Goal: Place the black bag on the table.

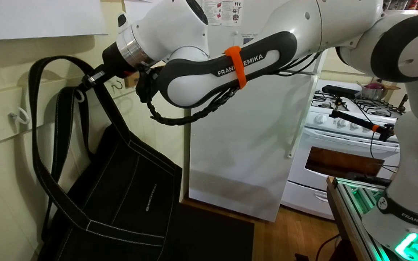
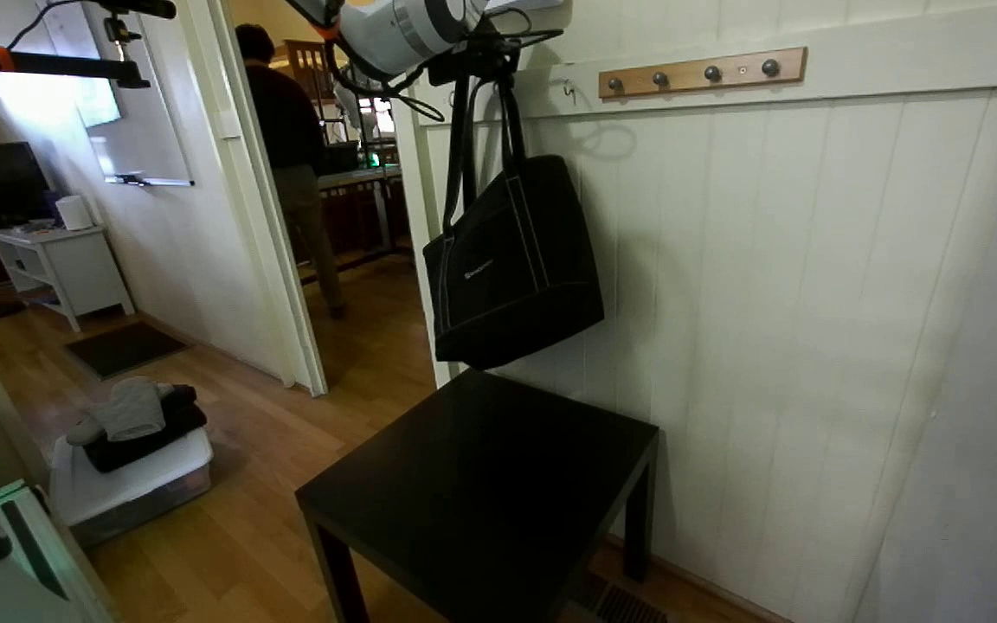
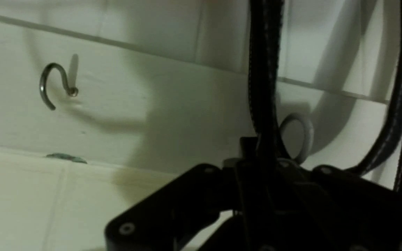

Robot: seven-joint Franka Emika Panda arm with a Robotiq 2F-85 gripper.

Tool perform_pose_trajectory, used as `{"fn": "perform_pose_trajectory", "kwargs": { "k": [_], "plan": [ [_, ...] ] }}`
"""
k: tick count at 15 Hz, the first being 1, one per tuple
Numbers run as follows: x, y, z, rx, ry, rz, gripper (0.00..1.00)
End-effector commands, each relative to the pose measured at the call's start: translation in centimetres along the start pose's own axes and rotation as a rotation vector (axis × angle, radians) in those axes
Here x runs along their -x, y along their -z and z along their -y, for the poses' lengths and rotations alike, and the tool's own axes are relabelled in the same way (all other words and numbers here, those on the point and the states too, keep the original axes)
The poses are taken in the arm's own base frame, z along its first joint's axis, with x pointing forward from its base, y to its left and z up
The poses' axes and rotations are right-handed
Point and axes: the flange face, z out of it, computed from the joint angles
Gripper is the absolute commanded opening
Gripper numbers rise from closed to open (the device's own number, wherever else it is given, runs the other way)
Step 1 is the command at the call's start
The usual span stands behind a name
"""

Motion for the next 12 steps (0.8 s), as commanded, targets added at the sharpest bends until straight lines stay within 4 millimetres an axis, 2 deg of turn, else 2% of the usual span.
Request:
{"fn": "perform_pose_trajectory", "kwargs": {
  "k": [1, 12],
  "plan": [
    [-1.4, 2.8, 0.0, 0.024, 0.006, -0.042, 0.01],
    [-2.6, 6.7, 0.0, 0.104, 0.019, -0.047, 0.01]
  ]
}}
